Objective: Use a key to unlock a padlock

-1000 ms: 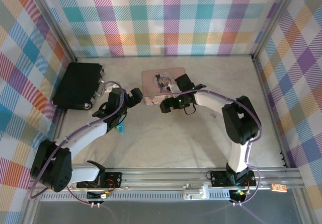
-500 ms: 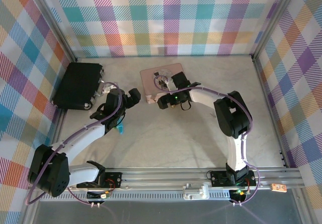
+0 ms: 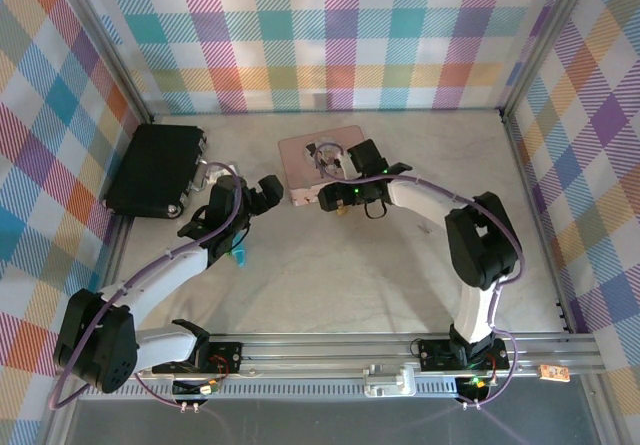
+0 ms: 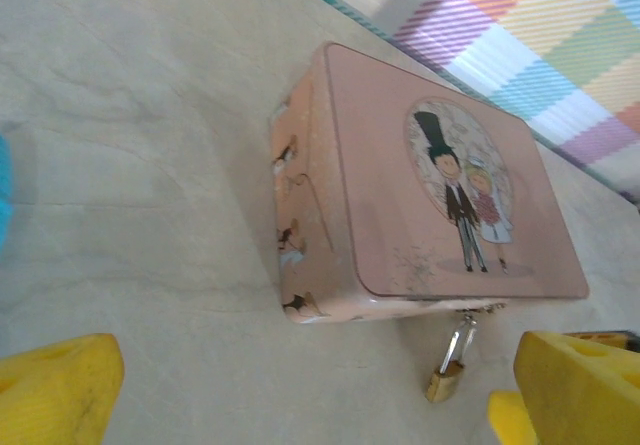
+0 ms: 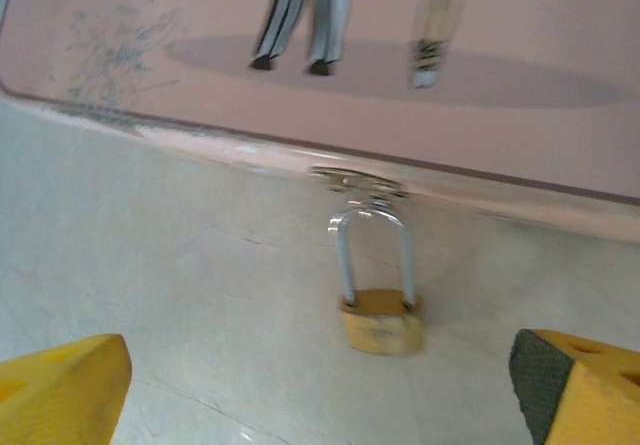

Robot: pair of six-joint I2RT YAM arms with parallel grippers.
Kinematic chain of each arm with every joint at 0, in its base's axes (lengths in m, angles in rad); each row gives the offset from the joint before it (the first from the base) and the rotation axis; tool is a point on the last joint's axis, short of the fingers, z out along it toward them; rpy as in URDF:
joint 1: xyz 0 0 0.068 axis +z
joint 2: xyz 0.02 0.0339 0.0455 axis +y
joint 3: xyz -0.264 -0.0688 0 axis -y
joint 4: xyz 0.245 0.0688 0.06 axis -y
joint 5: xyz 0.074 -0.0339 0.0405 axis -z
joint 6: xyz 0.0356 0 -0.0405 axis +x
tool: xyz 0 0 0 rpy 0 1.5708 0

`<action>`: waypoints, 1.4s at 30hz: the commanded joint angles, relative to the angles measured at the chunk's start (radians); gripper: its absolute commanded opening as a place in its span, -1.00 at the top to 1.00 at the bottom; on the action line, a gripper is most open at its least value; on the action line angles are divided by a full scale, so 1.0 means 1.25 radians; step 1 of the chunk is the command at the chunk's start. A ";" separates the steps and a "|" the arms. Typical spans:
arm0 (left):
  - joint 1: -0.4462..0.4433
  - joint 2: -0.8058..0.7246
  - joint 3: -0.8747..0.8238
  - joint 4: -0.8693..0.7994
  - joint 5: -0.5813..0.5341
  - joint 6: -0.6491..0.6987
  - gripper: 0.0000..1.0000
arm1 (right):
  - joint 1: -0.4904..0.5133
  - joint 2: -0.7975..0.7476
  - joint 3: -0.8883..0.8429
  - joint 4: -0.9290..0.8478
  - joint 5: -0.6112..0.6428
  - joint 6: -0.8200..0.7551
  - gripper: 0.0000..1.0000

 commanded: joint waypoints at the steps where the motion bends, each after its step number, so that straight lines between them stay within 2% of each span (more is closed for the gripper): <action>1: -0.021 0.024 0.030 0.038 0.071 0.049 -0.99 | -0.038 -0.043 0.015 -0.146 0.148 0.046 -0.83; 6: -0.049 0.089 0.071 0.055 0.099 0.063 -0.99 | -0.129 -0.110 -0.054 -0.224 0.233 0.082 -0.63; 11: -0.080 0.159 0.108 0.094 0.111 0.052 -0.99 | -0.257 -0.189 -0.165 -0.222 0.195 0.113 -0.26; 16: -0.103 0.217 0.146 0.124 0.134 0.037 -0.99 | -0.335 -0.214 -0.239 -0.201 0.140 0.131 -0.13; 19: -0.112 0.238 0.160 0.126 0.146 0.034 -0.99 | -0.349 -0.203 -0.264 -0.180 0.117 0.145 -0.09; 26: -0.118 0.221 0.142 0.124 0.141 0.031 -0.99 | -0.358 -0.149 -0.279 -0.139 0.081 0.168 0.19; 30: -0.118 0.196 0.118 0.114 0.121 0.032 -0.99 | -0.360 -0.127 -0.282 -0.140 0.096 0.183 0.23; 37: -0.118 0.185 0.115 0.110 0.118 0.036 -0.99 | -0.370 -0.124 -0.282 -0.162 0.119 0.204 0.40; 42: -0.118 0.178 0.115 0.113 0.114 0.039 -0.99 | -0.369 -0.149 -0.314 -0.163 0.093 0.216 0.38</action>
